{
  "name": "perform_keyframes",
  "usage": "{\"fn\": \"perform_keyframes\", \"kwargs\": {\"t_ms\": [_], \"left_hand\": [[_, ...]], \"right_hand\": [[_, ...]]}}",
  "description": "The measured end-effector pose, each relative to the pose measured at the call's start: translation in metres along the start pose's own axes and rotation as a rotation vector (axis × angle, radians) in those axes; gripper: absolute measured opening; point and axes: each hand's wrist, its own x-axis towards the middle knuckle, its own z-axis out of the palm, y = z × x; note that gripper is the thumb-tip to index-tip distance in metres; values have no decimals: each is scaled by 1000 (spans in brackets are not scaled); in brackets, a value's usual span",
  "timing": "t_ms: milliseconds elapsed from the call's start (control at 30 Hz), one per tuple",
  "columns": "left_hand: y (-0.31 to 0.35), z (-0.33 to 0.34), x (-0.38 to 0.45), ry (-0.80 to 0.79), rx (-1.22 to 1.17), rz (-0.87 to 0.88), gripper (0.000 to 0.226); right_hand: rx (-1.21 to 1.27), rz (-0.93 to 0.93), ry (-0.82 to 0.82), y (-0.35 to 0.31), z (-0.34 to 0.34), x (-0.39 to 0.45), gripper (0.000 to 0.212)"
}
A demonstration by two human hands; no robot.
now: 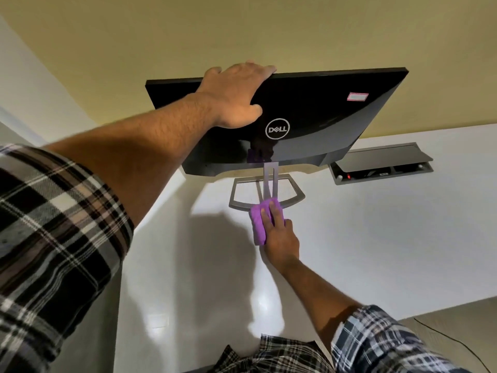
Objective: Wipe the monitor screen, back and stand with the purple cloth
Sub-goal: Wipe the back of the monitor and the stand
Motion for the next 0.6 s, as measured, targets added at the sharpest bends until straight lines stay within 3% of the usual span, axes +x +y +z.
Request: {"fn": "perform_keyframes", "kwargs": {"t_ms": [100,133,200,333,433,600], "left_hand": [[-1,0,1,7,0,0,82],[-1,0,1,7,-3,-1,82],[-1,0,3,7,-2,-7,82],[-3,3,4,4,2,-8,82],[-5,4,5,2,1,-12,82],[-3,6,3,9,-5,6,81]], "right_hand": [[-10,19,-52,-2,-34,-12,27],[49,43,-21,-2,-46,-12,23],[151,20,148,-3,-66,-4,40],[156,-127,443,-17,-92,29,97],[-2,-167,340,-17,-80,47,113],[-75,-205,160,3,-28,20,112]]}}
